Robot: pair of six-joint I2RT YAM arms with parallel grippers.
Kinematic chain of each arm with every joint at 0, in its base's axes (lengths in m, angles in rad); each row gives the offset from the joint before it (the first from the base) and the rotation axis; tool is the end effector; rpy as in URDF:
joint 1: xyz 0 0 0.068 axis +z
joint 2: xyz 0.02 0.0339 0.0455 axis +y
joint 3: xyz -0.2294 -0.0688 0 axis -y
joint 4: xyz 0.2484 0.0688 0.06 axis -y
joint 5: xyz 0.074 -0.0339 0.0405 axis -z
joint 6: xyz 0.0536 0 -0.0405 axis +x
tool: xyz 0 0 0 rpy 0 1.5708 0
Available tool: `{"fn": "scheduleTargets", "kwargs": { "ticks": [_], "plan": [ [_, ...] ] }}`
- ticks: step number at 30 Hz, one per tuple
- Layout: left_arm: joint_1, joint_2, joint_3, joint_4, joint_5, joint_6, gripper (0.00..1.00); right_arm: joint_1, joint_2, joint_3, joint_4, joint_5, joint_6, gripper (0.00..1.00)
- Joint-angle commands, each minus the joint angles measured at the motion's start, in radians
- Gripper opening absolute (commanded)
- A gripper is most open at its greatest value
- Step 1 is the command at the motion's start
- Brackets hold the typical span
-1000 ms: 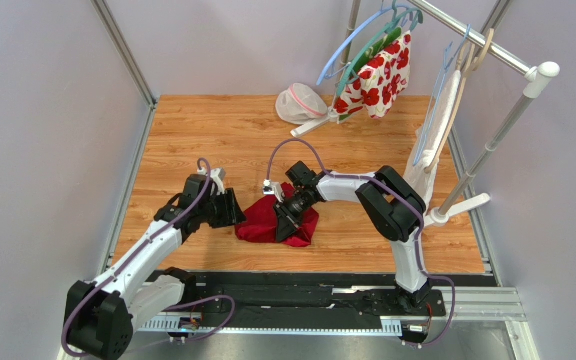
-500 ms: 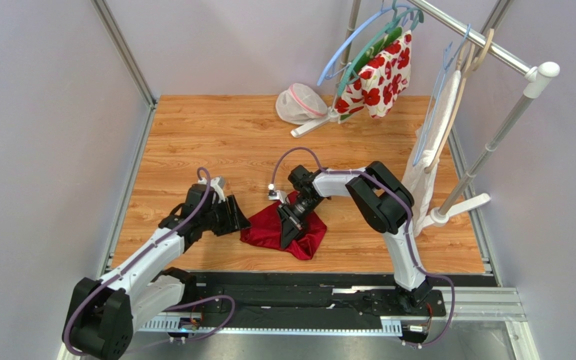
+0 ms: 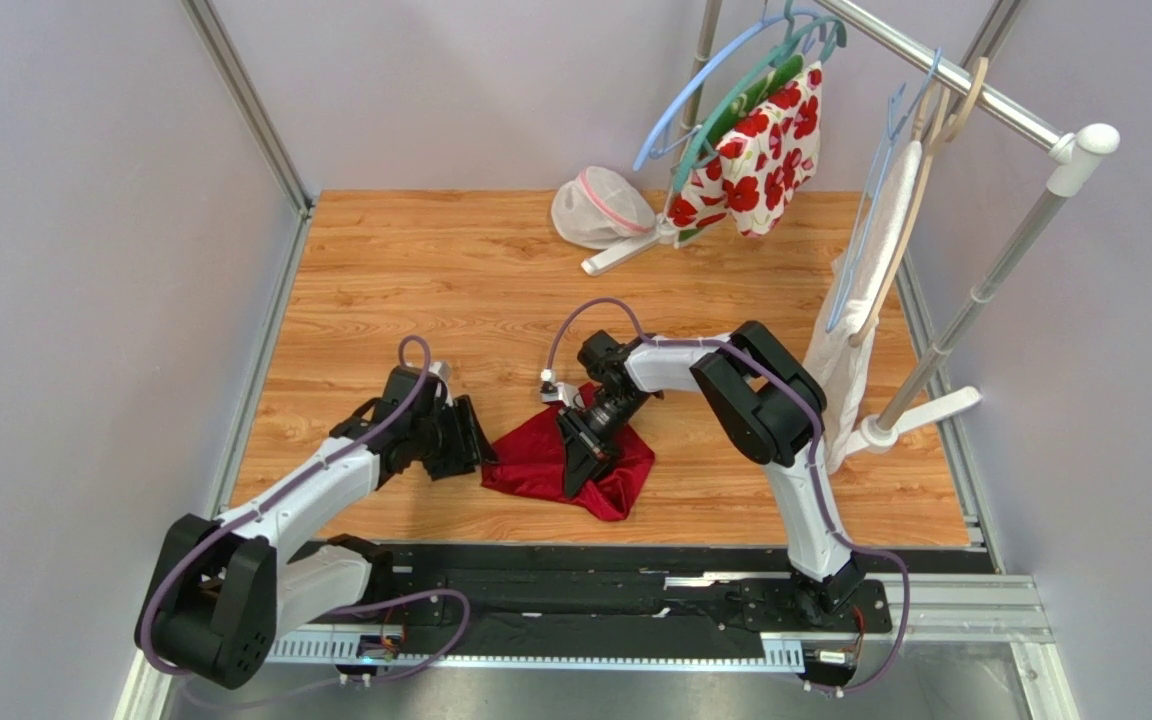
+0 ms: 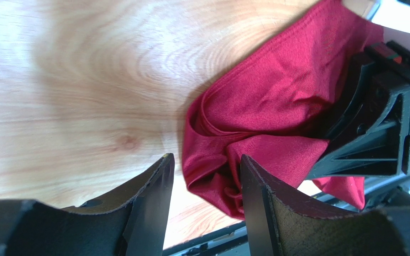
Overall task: Fold the napkin, place the utensils inside, and roll it up
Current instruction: Roll the napkin with the utensil
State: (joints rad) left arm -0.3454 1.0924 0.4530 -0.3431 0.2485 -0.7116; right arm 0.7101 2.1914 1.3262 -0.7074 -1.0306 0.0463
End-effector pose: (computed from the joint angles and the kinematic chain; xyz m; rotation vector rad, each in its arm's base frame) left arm 0.2020 -0.0867 0.1123 -0.3870 2.6447 -0.6961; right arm 0.2430 0.2695 0.0484 0.7988 -2.3216 -1.2914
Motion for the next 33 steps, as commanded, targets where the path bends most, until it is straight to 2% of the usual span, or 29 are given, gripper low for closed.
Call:
{"fn": "scheduleTargets", "kwargs": {
  "ticks": [1,4,5,11,16,21,22,24,25,27,28,30,31,33],
  "plan": [
    [0.002,-0.035,0.072,-0.097,-0.06,0.005,0.57,-0.008,0.064,-0.013,0.006,0.279,-0.019,0.0],
    [0.0,-0.029,0.062,-0.077,-0.017,-0.018,0.58,-0.009,0.07,-0.013,0.008,0.282,-0.016,0.0],
    [0.0,-0.02,0.052,-0.068,0.006,-0.026,0.74,-0.011,0.07,-0.013,0.008,0.285,-0.016,0.0],
    [0.0,-0.016,0.0,0.021,0.077,-0.065,0.75,-0.012,0.073,-0.012,0.011,0.287,-0.01,0.0],
    [0.0,0.012,0.0,-0.004,0.072,-0.063,0.73,-0.014,0.07,-0.01,0.014,0.293,-0.005,0.0],
    [0.0,0.044,-0.036,0.073,0.142,-0.094,0.56,-0.023,0.064,-0.013,0.028,0.296,0.012,0.0],
    [0.0,0.047,-0.051,0.094,0.165,-0.106,0.47,-0.023,0.062,-0.013,0.028,0.296,0.012,0.0],
    [-0.003,0.055,-0.063,0.145,0.178,-0.126,0.37,-0.024,0.061,-0.013,0.034,0.288,0.017,0.0],
    [-0.004,0.067,-0.063,0.15,0.186,-0.127,0.26,-0.023,0.06,-0.013,0.036,0.284,0.017,0.0],
    [-0.004,0.08,-0.057,0.153,0.186,-0.112,0.14,-0.024,0.056,-0.013,0.043,0.273,0.021,0.01],
    [-0.004,0.095,-0.044,0.148,0.181,-0.105,0.02,-0.026,0.054,-0.013,0.046,0.262,0.021,0.04],
    [-0.004,0.112,-0.027,0.125,0.176,-0.082,0.0,-0.029,0.036,-0.015,0.055,0.242,0.026,0.09],
    [-0.004,0.133,-0.01,0.121,0.176,-0.075,0.0,-0.031,0.025,-0.018,0.057,0.234,0.029,0.17],
    [-0.004,0.156,0.013,0.089,0.175,-0.04,0.0,-0.032,-0.002,-0.019,0.065,0.213,0.03,0.25]
  ]
}}
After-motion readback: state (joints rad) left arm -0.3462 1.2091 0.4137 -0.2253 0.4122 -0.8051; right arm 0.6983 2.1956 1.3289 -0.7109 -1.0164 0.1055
